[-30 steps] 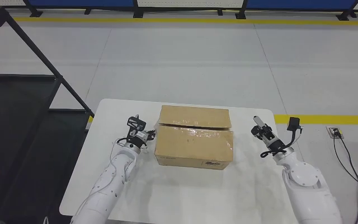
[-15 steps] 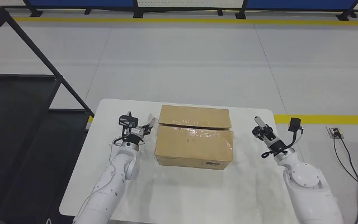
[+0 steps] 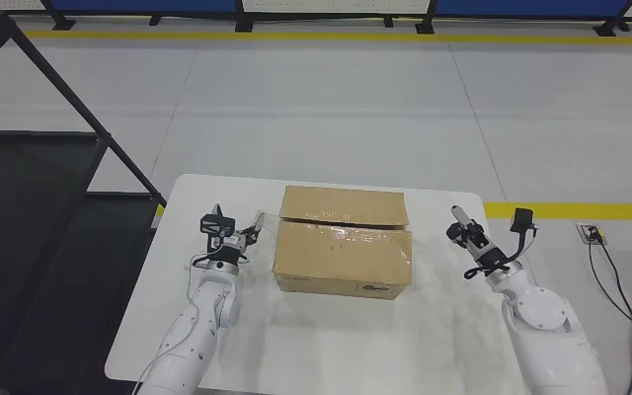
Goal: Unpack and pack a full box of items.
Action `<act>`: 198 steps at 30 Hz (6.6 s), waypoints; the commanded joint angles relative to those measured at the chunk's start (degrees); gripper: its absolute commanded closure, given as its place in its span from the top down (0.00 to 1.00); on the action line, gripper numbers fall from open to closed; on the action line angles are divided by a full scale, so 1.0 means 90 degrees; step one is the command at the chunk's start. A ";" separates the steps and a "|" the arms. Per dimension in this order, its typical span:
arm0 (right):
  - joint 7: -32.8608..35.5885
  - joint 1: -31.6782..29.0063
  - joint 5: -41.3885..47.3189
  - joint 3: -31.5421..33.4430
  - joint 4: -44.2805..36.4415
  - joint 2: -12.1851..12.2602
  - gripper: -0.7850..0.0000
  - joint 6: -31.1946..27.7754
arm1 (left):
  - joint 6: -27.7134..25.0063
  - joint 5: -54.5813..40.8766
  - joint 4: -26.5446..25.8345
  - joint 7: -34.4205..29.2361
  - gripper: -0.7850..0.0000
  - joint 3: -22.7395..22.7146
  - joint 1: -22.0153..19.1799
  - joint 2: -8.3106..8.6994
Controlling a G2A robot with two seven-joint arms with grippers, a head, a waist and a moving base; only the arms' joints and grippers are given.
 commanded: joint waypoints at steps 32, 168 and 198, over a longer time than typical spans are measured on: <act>0.0130 0.0075 0.0039 -0.0112 0.0067 0.0095 1.00 -0.0168 | 0.0228 0.0622 -0.1249 -0.1011 1.00 -0.0787 0.1227 0.0274; 0.5365 -0.0550 0.2785 -0.1021 -0.2369 0.1061 1.00 -0.0621 | -0.5395 -0.2946 -0.4614 -0.4420 1.00 -0.2041 0.2729 0.0975; 0.3930 0.0589 0.4402 -0.2203 -0.1009 0.1101 1.00 0.0604 | -0.5412 -0.0893 -0.4034 -0.4175 1.00 -0.1455 0.2560 0.1095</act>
